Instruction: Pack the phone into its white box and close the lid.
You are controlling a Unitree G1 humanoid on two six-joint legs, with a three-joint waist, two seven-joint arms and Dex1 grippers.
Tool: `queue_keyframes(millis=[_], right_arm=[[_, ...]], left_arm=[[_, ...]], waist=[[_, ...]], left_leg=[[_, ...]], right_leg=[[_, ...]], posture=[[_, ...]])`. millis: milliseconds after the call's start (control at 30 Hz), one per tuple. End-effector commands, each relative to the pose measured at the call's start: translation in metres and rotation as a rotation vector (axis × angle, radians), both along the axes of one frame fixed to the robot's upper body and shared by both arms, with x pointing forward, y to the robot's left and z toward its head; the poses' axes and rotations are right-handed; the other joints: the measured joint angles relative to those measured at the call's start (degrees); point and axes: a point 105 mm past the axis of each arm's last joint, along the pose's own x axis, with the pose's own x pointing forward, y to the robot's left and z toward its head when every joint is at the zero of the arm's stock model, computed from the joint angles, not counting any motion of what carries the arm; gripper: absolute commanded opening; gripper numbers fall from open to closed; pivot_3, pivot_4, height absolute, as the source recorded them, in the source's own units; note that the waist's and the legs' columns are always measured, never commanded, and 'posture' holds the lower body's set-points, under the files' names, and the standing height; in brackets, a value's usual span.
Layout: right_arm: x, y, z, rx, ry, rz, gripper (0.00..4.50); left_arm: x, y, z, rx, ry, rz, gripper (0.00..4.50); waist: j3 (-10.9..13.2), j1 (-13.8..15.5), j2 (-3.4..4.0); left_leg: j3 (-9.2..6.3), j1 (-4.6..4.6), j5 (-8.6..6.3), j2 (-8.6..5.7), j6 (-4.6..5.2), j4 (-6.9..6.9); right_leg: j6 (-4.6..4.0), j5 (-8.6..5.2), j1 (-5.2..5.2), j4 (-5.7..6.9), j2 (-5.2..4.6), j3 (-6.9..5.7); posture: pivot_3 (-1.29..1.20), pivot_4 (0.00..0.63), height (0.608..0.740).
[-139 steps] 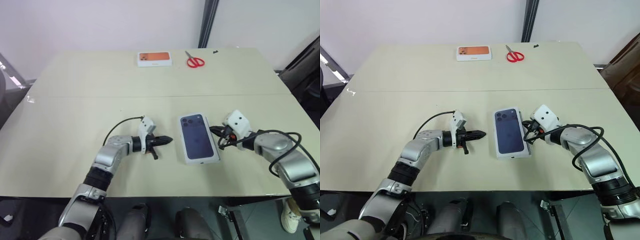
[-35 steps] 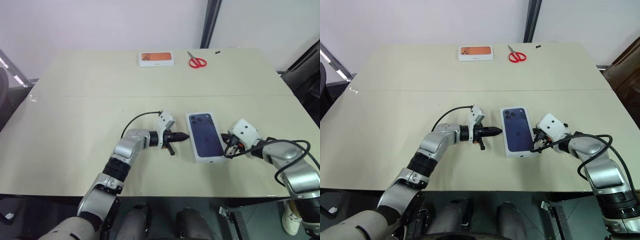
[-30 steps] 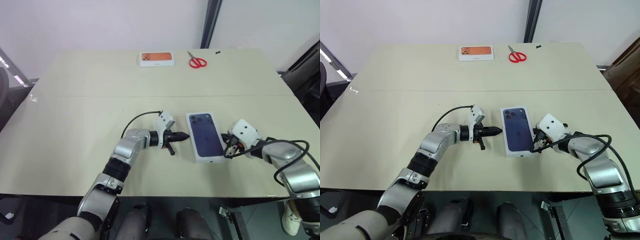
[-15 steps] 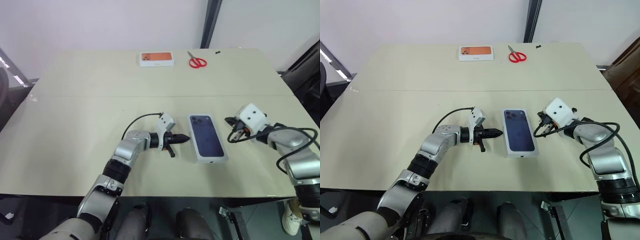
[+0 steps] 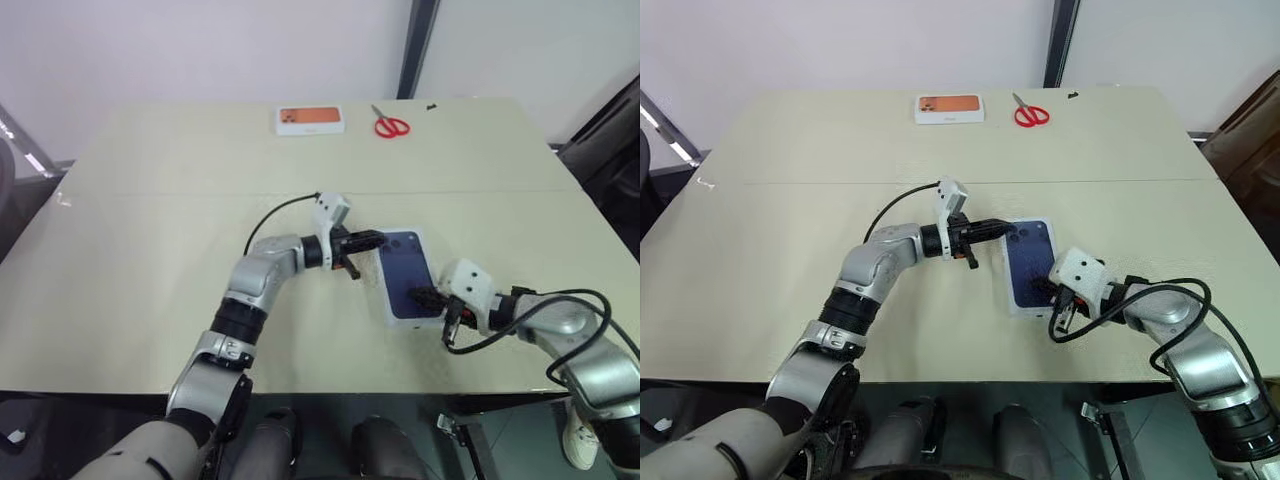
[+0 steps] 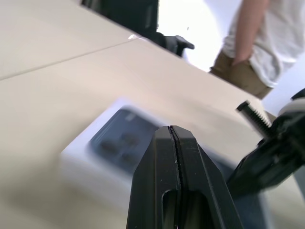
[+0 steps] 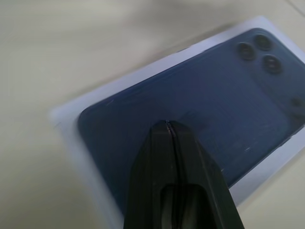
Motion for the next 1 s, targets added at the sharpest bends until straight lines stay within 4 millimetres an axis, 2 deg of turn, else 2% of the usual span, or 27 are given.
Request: queue_keyframes(millis=[33, 133, 233, 300, 467, 567, 600, 667, 767, 900, 1000], right_arm=[[0.002, 0.003, -0.013, 0.004, 0.043, -0.028, 0.04], [0.013, 0.001, 0.004, 0.054, -0.008, -0.060, 0.04], [0.033, -0.016, 0.020, 0.052, -0.104, -0.152, 0.04], [0.042, -0.027, 0.022, 0.031, -0.134, -0.206, 0.04], [0.042, -0.028, 0.006, -0.017, -0.104, -0.217, 0.04], [0.032, -0.025, -0.016, -0.072, -0.032, -0.172, 0.04], [0.031, -0.023, -0.016, -0.038, -0.012, -0.179, 0.04], [0.028, -0.015, -0.005, 0.150, 0.084, -0.189, 0.04], [0.044, -0.027, 0.020, 0.155, -0.029, -0.231, 0.88], [0.047, -0.021, 0.058, 0.343, -0.090, -0.188, 2.93], [0.039, -0.015, 0.061, 0.363, -0.084, -0.124, 4.46]], left_arm=[[-0.006, -0.014, -0.006, 0.043, -0.036, -0.048, 0.00], [-0.007, -0.021, -0.018, 0.091, -0.043, -0.066, 0.00], [-0.004, -0.020, -0.043, 0.220, -0.058, -0.062, 0.00], [-0.001, -0.017, -0.056, 0.297, -0.117, -0.052, 0.00], [-0.001, -0.015, -0.057, 0.264, -0.059, -0.065, 0.00], [0.002, -0.010, -0.058, 0.250, -0.021, -0.039, 0.00], [0.003, -0.008, -0.058, 0.244, -0.015, -0.035, 0.00], [0.002, -0.004, -0.054, 0.199, 0.022, -0.037, 0.00], [0.007, 0.012, -0.038, 0.139, -0.037, -0.013, 0.88], [0.007, 0.042, -0.009, 0.098, -0.140, -0.010, 2.83], [0.007, 0.071, 0.003, 0.110, -0.183, 0.020, 4.36]], waist=[[0.0, -0.1, -0.03], [0.0, -0.3, -0.03], [0.0, 0.0, -0.04], [0.0, 0.2, -0.04], [0.0, 0.2, -0.03], [0.0, 0.1, -0.05], [0.0, 0.1, -0.05], [0.0, 0.1, -0.07], [0.0, -0.6, -0.07], [0.0, -1.3, -0.01], [0.0, -1.2, 0.00]], left_leg=[[0.00, 0.05, -0.01, 0.00, 0.01, -0.01], [0.01, 0.05, -0.01, 0.01, 0.01, -0.02], [0.01, 0.02, -0.01, 0.00, 0.01, -0.02], [0.02, -0.02, -0.01, -0.02, 0.01, 0.00], [0.01, -0.02, -0.02, -0.04, 0.02, 0.00], [0.00, -0.01, -0.02, -0.03, 0.02, 0.02], [0.00, 0.00, -0.02, -0.03, 0.02, 0.01], [-0.01, 0.03, -0.02, -0.02, 0.03, 0.01], [-0.01, 0.02, -0.02, 0.01, 0.03, -0.02], [-0.01, -0.04, -0.01, 0.01, 0.01, -0.14], [-0.02, -0.27, 0.00, 0.02, 0.00, -0.13]], right_leg=[[0.00, 0.00, 0.05, -0.01, 0.00, 0.00], [0.00, 0.00, 0.01, -0.01, 0.01, 0.03], [0.00, 0.00, -0.02, 0.00, 0.01, 0.03], [0.00, 0.00, -0.05, 0.00, -0.02, 0.03], [0.00, 0.00, -0.04, -0.01, -0.05, 0.02], [0.00, 0.00, -0.01, -0.01, -0.04, 0.01], [0.01, 0.00, 0.00, -0.01, -0.04, 0.01], [0.01, 0.00, 0.02, -0.01, -0.02, 0.01], [0.00, 0.00, -0.01, 0.00, 0.00, 0.03], [0.00, 0.00, -0.16, 0.03, 0.01, 0.06], [0.00, 0.00, -0.39, 0.06, 0.01, 0.05]], posture=[[0.00, 0.150, 0.734], [0.00, 0.150, 0.734], [0.00, 0.150, 0.734], [0.00, 0.150, 0.734], [0.00, 0.150, 0.734], [0.00, 0.150, 0.734], [0.00, 0.150, 0.734], [0.00, 0.150, 0.734], [0.00, 0.150, 0.734], [0.00, 0.150, 0.734], [0.00, 0.150, 0.734]])
